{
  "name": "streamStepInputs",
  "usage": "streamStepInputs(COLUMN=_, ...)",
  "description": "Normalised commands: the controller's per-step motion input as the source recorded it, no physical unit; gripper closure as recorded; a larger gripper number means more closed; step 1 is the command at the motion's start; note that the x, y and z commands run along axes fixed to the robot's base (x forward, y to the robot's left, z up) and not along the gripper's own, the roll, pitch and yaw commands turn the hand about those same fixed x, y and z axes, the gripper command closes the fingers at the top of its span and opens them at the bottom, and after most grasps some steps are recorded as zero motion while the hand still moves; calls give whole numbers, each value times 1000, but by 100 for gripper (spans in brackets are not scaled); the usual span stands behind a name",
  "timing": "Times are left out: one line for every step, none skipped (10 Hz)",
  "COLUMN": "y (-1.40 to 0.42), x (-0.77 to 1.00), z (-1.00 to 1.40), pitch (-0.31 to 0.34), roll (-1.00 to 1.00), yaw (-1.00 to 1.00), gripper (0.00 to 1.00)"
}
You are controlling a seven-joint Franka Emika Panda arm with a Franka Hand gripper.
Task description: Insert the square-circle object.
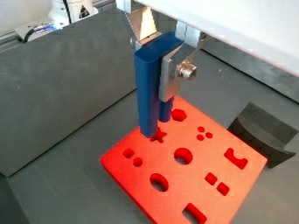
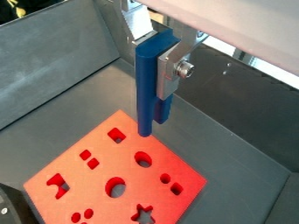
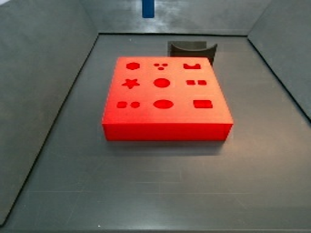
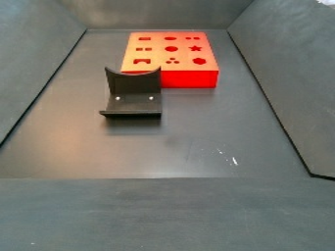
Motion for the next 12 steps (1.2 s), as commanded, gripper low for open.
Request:
streamStepInputs(y=0, x=0, z=-380, pitch=-64, roll=0, yaw=-63, gripper=100)
streamStepInputs(y=0, x=0, z=-869, pitch=-59, roll=11, yaw=-163, gripper=100)
streamStepInputs(y=-3, x=-126, z=-1000, pitch=-27, roll=30, yaw=-183, gripper=100)
streamStepInputs(y=-31, x=-206, z=-1000, pitch=0, roll=0, yaw=-266, gripper=100)
streamStepInputs(y=-23, x=-271, z=-1000, pitch=0, roll=0, yaw=-357, gripper=100)
streamStepInputs(y=-91, x=-251, z=-1000, pitch=0, roll=0, yaw=-426, gripper=100)
streamStepInputs(y=-106, x=-243, z=-1000, pitch=0, roll=0, yaw=-463, gripper=100)
streamStepInputs(y=-111, x=-209, z=-974, pitch=0, roll=0, yaw=-486, gripper=100)
streamStepInputs(y=-114, x=-100, z=-911, pitch=0, roll=0, yaw=-534, gripper=100)
streamStepInputs(y=-69, x=31, z=-711, pitch=10, roll=0, yaw=-780, gripper=100)
streamStepInputs(y=0, x=0, z=-537, pitch=0, roll=0, yaw=-1000, gripper=100)
streamStepInputs(y=0, x=0, z=-506, pitch=0, roll=19, yaw=-1000, gripper=100)
